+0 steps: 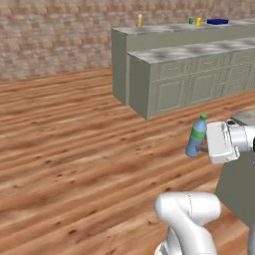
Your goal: Place the drinks on the dining counter in a tight cluster.
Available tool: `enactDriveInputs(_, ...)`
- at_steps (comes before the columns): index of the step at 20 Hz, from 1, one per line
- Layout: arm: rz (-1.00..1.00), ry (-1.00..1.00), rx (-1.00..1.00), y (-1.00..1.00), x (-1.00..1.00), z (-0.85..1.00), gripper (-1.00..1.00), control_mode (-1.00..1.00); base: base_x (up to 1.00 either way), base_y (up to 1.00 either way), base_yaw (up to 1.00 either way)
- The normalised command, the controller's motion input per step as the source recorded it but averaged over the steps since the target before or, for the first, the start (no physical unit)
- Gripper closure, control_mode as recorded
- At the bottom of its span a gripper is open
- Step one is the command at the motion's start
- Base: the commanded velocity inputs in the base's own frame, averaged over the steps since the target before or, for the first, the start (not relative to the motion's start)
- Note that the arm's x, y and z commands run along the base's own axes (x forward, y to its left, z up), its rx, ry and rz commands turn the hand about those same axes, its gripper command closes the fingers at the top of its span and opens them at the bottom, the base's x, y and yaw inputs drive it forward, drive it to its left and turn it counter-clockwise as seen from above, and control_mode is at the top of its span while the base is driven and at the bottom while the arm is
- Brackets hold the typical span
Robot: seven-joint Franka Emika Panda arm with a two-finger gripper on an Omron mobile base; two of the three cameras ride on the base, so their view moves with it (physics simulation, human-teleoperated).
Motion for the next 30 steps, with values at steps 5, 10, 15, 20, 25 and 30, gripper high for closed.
enactDriveInputs(5, 0.0, 0.0, 0.0, 0.0, 0.0, 0.0, 1.0, 1.0, 1.0, 0.92, -0.45)
enactDriveInputs(10, 0.0, 0.0, 0.0, 0.0, 0.0, 0.0, 1.0, 1.0, 1.0, 1.0, -0.43)
enactDriveInputs(15, 0.0, 0.0, 0.0, 0.0, 0.0, 0.0, 1.0, 1.0, 1.0, 1.0, -0.46)
enactDriveInputs(20, 0.0, 0.0, 0.0, 0.0, 0.0, 0.0, 1.0, 1.0, 1.0, 1.0, -0.46)
enactDriveInputs(25, 0.0, 0.0, 0.0, 0.0, 0.0, 0.0, 1.0, 1.0, 1.0, 1.0, -0.44)
enactDriveInputs(30, 0.0, 0.0, 0.0, 0.0, 0.0, 0.0, 1.0, 1.0, 1.0, 1.0, -0.42)
